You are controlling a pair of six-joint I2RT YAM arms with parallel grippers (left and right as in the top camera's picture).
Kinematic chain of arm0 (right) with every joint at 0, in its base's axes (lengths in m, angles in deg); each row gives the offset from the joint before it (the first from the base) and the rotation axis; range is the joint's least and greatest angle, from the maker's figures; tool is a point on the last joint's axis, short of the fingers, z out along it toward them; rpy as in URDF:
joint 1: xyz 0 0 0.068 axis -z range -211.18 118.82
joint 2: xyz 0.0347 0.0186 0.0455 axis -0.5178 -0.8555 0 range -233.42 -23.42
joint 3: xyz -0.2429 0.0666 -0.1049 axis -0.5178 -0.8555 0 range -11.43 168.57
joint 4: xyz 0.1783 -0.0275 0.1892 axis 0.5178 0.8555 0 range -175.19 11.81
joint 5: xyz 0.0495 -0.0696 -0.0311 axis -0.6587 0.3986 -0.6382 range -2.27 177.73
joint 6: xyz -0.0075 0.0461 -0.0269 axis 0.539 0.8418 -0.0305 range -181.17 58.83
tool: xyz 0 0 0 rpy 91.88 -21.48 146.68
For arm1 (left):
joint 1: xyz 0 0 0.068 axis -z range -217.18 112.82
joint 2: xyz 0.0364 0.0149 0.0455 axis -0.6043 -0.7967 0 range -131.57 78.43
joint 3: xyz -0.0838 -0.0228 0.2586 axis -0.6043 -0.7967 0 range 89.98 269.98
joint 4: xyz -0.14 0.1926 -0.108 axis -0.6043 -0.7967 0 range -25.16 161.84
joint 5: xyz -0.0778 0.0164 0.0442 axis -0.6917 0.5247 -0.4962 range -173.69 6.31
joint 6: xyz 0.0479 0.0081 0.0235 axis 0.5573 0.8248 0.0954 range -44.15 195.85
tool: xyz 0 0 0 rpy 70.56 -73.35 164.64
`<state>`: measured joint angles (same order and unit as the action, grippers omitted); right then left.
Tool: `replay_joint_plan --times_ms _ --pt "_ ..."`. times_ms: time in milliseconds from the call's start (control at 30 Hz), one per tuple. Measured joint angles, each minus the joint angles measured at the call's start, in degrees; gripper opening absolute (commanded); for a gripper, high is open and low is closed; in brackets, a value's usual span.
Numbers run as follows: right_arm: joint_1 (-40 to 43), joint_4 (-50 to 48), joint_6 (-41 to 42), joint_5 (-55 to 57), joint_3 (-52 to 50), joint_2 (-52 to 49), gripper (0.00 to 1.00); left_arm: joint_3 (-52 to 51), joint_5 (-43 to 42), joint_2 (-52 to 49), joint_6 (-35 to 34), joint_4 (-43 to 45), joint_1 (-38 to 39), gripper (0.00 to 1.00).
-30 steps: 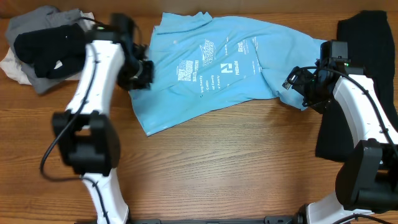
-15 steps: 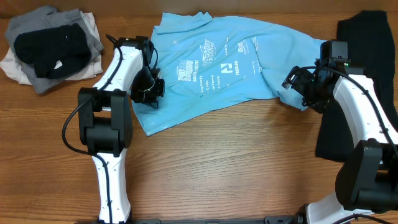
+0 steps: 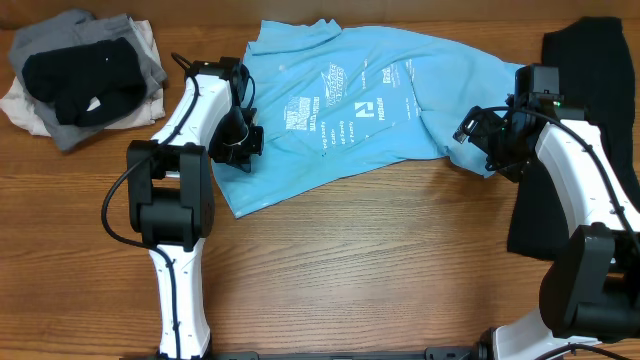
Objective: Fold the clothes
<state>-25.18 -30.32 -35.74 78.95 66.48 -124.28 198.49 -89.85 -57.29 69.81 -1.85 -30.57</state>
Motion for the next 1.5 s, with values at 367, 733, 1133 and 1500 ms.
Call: replay_joint_plan --times_ms 367,733,1133,1500 --pt "0.0 0.2 -1.2 0.0 0.0 0.0 1.00 1.7 0.0 -1.4 -1.1 -3.5 -3.3 0.04" --pt "0.0 -0.2 -1.3 0.0 0.0 0.0 1.00 1.7 3.0 -2.2 -1.6 -8.5 -16.4 0.04" --pt "0.0 -1.4 -1.4 0.0 -0.2 0.0 1.00 0.6 9.3 -2.7 -5.3 -13.2 -18.9 0.04" --pt "0.0 -4.6 -1.7 0.0 -0.4 0.0 0.54 -0.6 13.2 8.1 -7.1 -15.0 -19.9 0.08"
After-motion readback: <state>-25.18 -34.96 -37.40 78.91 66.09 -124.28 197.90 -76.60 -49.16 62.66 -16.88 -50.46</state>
